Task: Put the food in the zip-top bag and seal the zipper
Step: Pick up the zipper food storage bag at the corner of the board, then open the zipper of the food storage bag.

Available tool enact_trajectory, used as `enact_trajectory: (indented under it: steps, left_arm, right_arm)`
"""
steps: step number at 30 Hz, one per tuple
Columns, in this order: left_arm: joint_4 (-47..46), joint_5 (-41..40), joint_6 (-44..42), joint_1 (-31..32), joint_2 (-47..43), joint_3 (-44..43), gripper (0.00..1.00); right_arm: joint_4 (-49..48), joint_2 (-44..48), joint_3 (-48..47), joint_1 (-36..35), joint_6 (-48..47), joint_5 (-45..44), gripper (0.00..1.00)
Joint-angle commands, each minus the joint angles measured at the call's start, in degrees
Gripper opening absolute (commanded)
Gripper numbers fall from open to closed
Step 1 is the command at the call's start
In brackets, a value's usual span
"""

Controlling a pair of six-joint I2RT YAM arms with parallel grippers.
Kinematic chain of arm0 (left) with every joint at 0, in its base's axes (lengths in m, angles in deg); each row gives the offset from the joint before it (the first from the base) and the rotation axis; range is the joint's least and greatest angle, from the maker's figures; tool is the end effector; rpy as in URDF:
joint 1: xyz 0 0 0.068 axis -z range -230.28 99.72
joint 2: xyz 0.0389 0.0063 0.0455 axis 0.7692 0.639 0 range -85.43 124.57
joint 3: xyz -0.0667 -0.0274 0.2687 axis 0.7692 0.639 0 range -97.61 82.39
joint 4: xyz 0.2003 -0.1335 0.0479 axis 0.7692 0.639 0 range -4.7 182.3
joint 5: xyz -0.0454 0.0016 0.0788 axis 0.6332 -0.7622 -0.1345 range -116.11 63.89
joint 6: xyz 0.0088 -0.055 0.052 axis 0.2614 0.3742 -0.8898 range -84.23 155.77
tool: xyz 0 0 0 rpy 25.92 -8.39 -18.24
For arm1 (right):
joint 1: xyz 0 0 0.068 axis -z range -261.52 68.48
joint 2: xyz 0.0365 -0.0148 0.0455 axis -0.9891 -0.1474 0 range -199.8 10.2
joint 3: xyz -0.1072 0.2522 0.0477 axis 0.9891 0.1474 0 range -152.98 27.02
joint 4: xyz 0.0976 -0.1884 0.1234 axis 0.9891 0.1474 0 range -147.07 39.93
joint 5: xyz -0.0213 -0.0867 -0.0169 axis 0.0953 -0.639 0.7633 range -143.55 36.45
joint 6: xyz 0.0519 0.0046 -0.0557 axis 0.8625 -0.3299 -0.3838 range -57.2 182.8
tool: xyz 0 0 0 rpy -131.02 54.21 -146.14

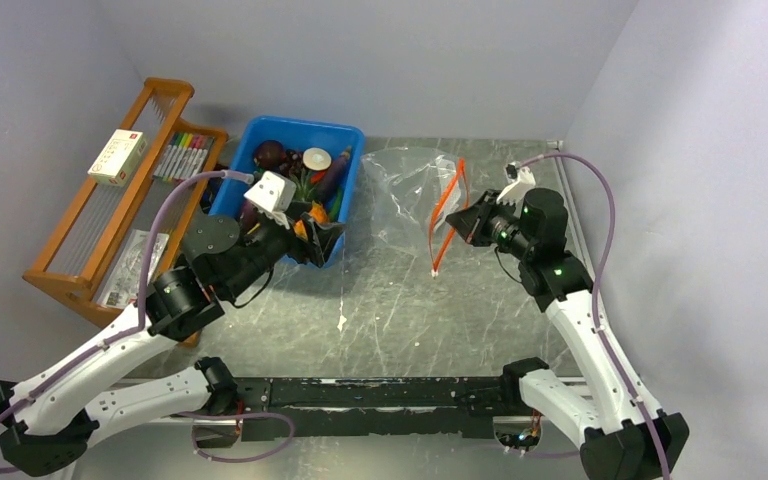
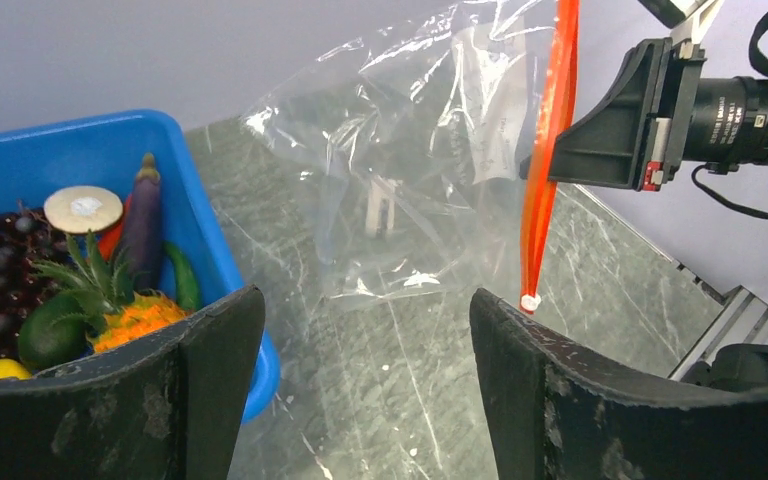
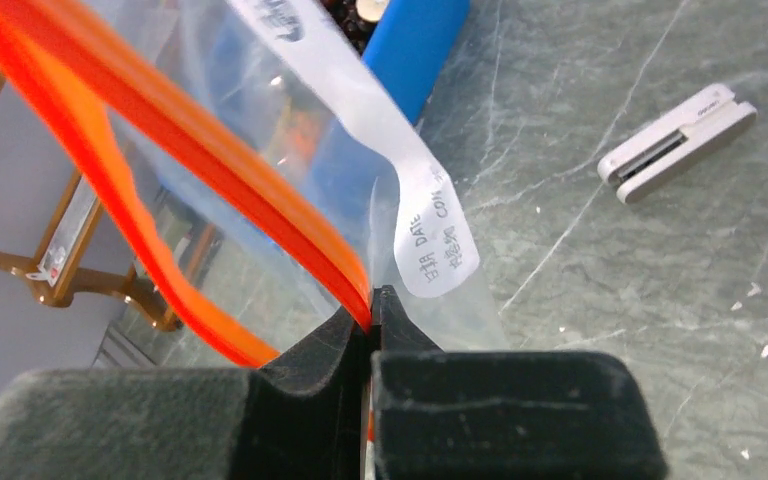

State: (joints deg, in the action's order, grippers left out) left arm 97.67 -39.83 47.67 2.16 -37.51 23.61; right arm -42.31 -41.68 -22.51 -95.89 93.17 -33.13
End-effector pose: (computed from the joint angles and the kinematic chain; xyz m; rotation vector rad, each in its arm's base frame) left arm 0.1270 -0.1400 0.4119 0.3849 1.5926 -0.6783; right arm 0.2001 0.0745 0.3365 0.0144 1.9429 0.8623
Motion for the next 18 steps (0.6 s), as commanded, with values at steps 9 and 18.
enact_trajectory:
  steps: [9, 18]
  left_arm:
    - [-5.0, 6.7, 5.0, 0.3, 6.5, 2.4, 0.82]
    - [-13.3, 9.5, 5.9, 0.4, 17.7, 1.0, 0.82]
  right_arm:
    - [6.2, -1.7, -4.0, -7.4, 9.8, -2.6, 0.00]
    - [2.3, -4.1, -2.6, -17.1, 17.4, -9.1, 0.00]
